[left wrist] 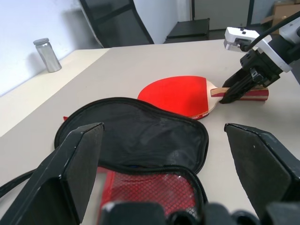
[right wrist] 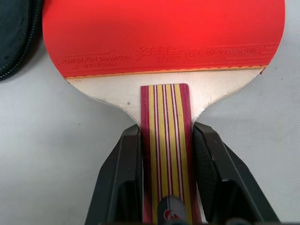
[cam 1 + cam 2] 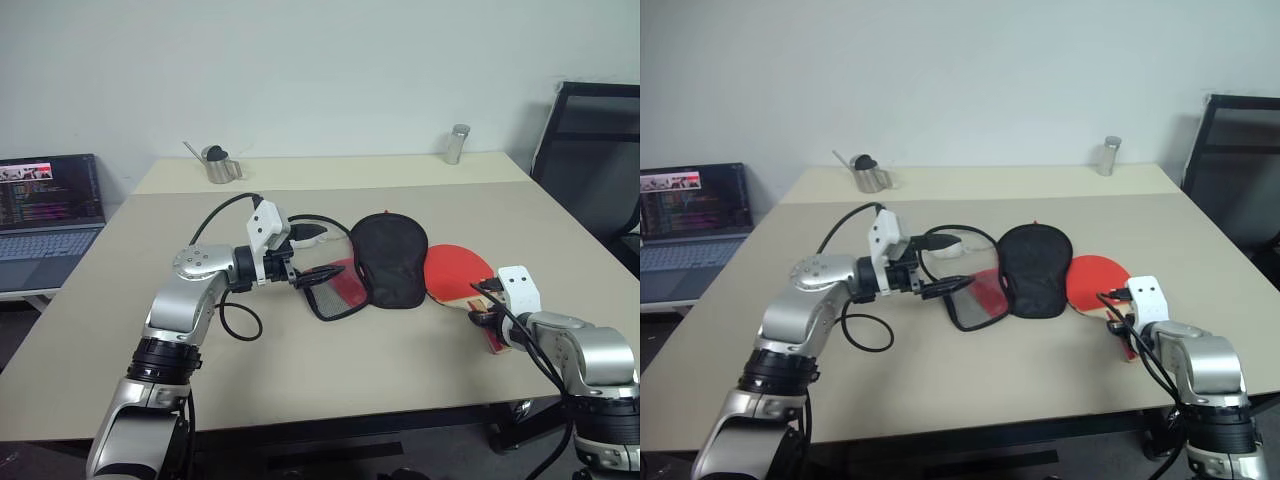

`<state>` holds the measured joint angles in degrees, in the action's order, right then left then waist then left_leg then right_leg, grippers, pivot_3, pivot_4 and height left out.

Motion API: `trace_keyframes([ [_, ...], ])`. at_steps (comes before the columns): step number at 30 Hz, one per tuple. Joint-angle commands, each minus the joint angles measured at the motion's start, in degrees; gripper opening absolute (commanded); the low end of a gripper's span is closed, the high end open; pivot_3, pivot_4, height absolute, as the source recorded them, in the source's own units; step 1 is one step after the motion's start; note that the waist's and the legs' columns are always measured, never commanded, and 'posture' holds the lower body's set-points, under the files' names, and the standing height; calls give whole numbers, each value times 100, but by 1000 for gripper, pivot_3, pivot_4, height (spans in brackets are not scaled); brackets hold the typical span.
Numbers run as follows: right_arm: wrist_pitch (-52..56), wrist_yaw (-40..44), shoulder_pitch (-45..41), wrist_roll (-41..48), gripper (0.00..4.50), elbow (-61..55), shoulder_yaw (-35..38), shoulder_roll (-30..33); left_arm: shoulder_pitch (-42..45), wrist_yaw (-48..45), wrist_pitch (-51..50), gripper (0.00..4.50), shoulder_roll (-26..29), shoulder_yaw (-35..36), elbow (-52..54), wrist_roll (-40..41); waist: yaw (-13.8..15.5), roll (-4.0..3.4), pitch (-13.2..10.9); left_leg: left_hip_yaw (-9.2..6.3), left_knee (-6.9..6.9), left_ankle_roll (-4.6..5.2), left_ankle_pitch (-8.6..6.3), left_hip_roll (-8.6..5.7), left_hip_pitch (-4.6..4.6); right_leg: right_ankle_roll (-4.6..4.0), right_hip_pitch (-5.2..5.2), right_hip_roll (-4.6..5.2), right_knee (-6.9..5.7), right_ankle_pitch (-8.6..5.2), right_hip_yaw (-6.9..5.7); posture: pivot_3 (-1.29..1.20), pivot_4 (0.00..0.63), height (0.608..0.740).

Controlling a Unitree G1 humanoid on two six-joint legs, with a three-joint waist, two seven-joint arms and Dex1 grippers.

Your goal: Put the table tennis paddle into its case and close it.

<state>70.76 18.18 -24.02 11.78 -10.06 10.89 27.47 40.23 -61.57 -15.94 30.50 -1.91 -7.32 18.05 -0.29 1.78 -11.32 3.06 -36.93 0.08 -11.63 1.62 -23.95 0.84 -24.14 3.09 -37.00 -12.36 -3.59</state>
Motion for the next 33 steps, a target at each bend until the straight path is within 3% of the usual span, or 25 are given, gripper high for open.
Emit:
trace_keyframes([
  [1, -42, -335, -13, -108, 1104, -101, 322, -22, -23, 56, 26, 4500, 103, 145, 215, 76, 5, 0, 0, 1, 0, 0, 0, -1, 0, 0, 0, 0, 0, 0, 1, 0, 150, 740],
  [9, 57, -698, -111, -11, 1104, -455, 888, -76, -426, 232, -314, 4500, 554, 672, 398, 310, 15, -2, -1, -3, 11, 2, -1, 0, -26, -1, -25, 0, 3, 0, -1, 0, 150, 740],
  [16, 194, -619, -396, 201, 1104, -897, 739, 18, -654, 161, -394, 4500, 898, 912, 458, 432, 5, -3, -2, -2, 10, 4, -3, 1, -34, 0, -32, 0, 5, 0, -4, 0, 150, 740],
  [24, 541, -1043, -1423, 273, 1104, -896, 327, -1081, -602, 25, -394, 4500, 978, 910, 431, 623, -5, -4, -3, -6, 16, 4, -3, 6, -39, -3, -40, -5, 3, -1, -4, 0, 150, 740],
  [28, 177, -1283, -1724, 211, 1104, -354, 7, -1737, -559, -4, -348, 4500, 991, 896, 346, 623, 0, -4, -2, -3, 10, 4, -3, 2, -68, -2, -69, -3, 1, 0, -4, 0, 150, 740],
  [33, -792, -1398, -1958, 7, 1104, 622, -319, -2035, -545, 58, -321, 4500, 981, 883, 413, 598, 6, -4, -2, 0, 6, 4, -2, -2, -87, -2, -92, -2, -2, 2, -2, 0, 150, 740],
])
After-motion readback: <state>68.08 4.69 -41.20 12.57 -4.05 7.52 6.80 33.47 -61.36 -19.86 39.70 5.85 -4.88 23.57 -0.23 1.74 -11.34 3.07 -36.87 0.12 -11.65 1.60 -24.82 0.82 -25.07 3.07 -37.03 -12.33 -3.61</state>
